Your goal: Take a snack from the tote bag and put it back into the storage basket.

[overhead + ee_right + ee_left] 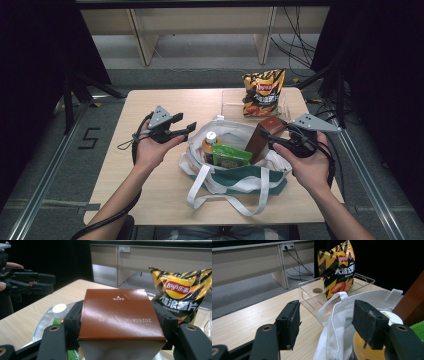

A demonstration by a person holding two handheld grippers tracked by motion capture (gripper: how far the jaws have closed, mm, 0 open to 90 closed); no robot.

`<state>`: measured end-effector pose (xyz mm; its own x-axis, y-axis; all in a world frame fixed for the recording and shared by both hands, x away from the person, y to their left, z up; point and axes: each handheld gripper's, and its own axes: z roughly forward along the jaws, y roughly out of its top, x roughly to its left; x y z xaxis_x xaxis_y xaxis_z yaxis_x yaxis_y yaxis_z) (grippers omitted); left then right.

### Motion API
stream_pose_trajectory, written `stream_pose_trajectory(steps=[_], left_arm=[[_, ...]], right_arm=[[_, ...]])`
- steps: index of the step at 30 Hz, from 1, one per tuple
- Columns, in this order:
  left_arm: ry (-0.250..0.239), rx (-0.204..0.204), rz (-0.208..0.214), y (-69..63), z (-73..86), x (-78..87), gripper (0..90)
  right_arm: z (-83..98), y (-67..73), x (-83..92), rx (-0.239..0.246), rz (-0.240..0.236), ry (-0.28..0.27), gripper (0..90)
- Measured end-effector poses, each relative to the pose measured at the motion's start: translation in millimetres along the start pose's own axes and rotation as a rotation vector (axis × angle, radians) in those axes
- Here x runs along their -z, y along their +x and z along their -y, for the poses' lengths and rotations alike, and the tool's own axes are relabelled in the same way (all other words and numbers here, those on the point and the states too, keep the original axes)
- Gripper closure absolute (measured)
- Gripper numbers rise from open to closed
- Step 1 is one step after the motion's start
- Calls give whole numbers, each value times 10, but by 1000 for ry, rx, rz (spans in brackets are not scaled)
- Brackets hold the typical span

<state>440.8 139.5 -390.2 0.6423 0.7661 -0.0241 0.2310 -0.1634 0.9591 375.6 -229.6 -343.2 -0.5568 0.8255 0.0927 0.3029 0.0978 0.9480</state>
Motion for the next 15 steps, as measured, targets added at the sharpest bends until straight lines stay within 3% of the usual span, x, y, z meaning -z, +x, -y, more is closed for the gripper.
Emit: stream_pose_trajectory(steps=[15], left_arm=[[-1, 0, -1, -4, -3, 0, 386]], right_arm=[[-100, -47, 93, 19, 16, -42, 387]])
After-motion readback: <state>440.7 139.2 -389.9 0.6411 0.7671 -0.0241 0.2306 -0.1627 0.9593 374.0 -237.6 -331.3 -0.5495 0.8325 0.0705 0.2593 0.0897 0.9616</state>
